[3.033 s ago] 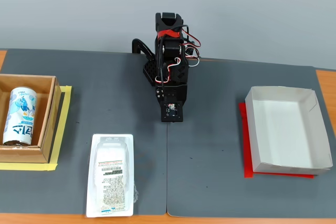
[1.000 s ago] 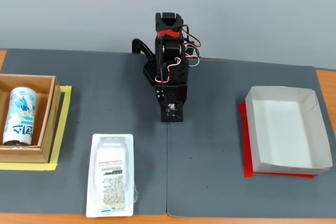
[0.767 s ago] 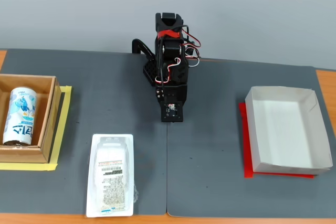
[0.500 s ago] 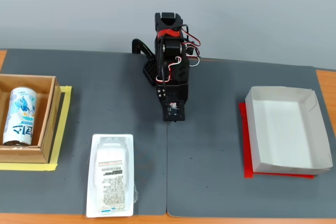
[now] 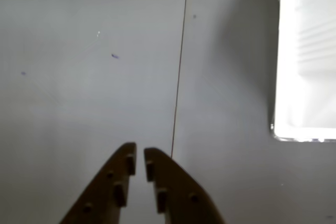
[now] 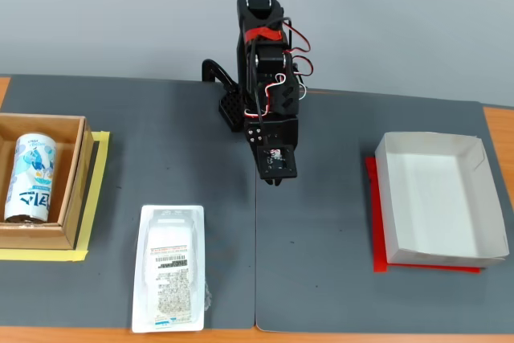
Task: Pick the sandwich and put it in the gray box
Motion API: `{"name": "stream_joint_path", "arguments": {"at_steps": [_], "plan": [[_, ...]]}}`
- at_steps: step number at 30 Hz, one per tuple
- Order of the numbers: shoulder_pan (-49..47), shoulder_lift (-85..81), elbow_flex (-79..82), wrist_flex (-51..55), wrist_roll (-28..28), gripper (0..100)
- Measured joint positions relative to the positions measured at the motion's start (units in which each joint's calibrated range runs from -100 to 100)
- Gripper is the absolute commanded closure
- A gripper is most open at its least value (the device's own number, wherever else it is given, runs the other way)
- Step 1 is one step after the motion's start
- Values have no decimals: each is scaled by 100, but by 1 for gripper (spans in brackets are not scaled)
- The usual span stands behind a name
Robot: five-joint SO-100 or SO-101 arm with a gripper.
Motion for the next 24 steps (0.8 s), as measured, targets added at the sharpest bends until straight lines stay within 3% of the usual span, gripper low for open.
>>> {"name": "stream_joint_path", "arguments": {"at_steps": [10, 24], "plan": [[258, 1818, -2110, -17, 15, 98], [1363, 3730, -3835, -17, 15, 98]]}}
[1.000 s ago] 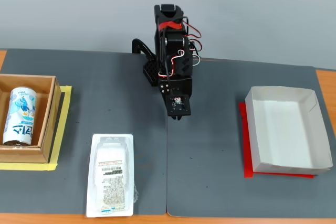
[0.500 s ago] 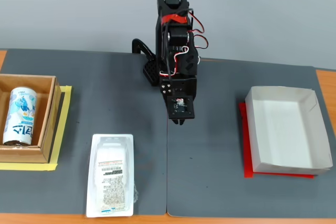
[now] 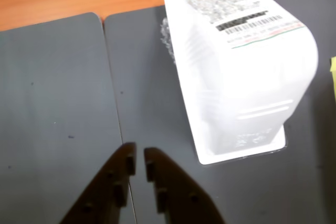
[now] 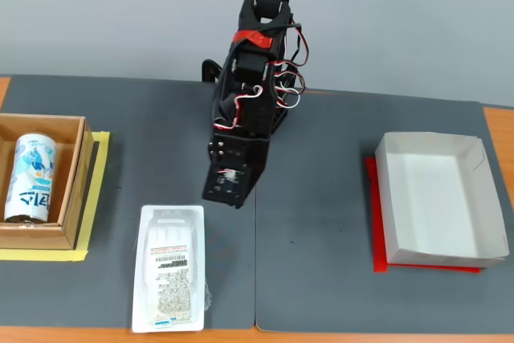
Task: Pick the sandwich and put it in the gray box
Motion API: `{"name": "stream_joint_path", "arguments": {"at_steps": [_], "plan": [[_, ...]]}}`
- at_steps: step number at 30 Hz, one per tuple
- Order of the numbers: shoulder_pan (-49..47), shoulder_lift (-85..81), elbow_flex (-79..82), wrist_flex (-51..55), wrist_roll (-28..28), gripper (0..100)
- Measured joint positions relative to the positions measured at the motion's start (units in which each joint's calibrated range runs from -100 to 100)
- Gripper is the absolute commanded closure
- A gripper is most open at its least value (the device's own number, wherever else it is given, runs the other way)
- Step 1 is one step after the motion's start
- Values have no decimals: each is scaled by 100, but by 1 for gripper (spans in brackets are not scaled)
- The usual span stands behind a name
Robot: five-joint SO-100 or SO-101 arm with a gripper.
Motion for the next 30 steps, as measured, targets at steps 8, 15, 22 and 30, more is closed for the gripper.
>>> {"name": "stream_joint_path", "arguments": {"at_steps": [8, 15, 22, 30], "plan": [[516, 875, -799, -17, 205, 98], [796, 1283, -1141, -17, 689, 98], [862, 1716, -1509, -17, 1236, 98], [862, 2294, -2164, -17, 1573, 98]]}}
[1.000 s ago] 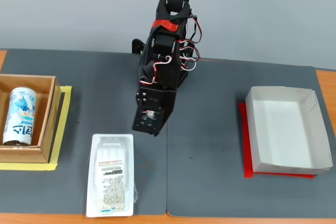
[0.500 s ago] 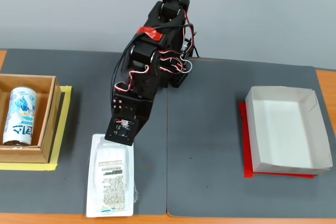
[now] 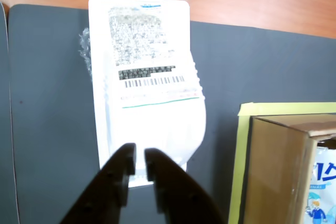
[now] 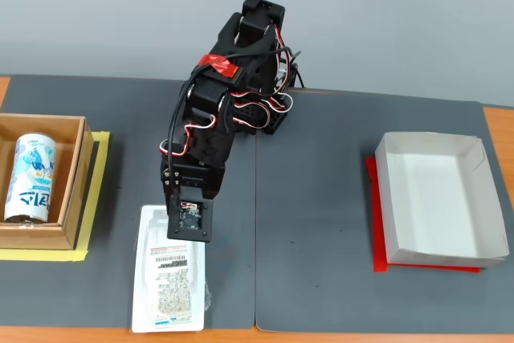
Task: Pick the sandwich and put it in the gray box
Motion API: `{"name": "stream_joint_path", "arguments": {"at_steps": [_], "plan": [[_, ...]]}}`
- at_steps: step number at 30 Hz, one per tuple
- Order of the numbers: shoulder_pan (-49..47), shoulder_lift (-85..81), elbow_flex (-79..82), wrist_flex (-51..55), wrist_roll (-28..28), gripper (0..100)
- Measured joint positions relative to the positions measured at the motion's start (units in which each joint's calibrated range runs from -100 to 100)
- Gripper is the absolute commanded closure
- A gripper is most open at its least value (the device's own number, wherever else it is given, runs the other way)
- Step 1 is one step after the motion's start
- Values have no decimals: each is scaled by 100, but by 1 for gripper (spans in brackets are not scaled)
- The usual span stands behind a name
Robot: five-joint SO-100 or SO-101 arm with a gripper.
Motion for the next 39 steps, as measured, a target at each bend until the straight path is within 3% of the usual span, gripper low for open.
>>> {"name": "stream_joint_path", "arguments": {"at_steps": [6, 12, 16, 39], "plan": [[0, 68, -45, 0, 98, 94], [0, 68, -45, 17, 107, 66], [0, 68, -45, 217, 234, 55], [-111, 561, 0, 330, 264, 55]]}}
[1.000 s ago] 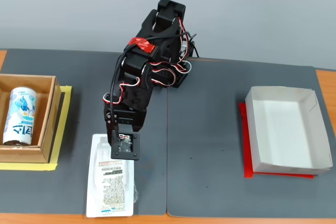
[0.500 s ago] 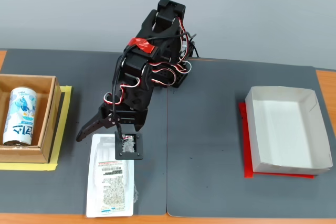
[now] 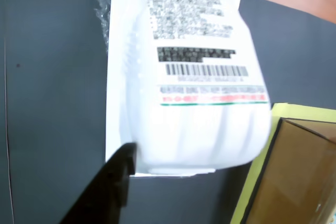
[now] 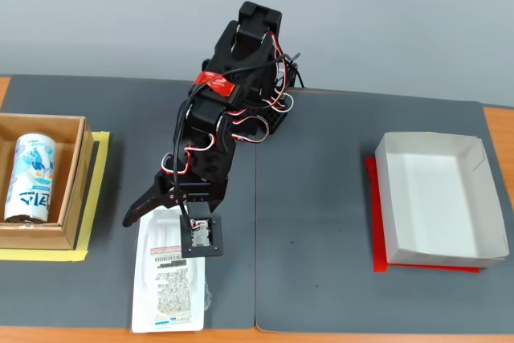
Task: Pick the sandwich and put it in the gray box
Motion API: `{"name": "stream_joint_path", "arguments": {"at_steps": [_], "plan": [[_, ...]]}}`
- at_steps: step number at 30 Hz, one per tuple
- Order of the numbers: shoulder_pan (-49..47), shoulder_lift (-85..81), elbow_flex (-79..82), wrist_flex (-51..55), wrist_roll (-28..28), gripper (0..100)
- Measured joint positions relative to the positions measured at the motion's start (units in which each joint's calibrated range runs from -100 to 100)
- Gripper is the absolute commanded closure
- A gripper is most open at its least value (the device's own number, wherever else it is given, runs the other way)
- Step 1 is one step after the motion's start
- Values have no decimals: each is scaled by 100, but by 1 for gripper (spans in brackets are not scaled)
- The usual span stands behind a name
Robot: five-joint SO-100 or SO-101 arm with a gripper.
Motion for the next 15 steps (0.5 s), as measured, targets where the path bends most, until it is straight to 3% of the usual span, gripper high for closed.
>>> {"name": "stream_joint_path", "arguments": {"at_steps": [15], "plan": [[228, 765, 0, -711, 0, 55]]}}
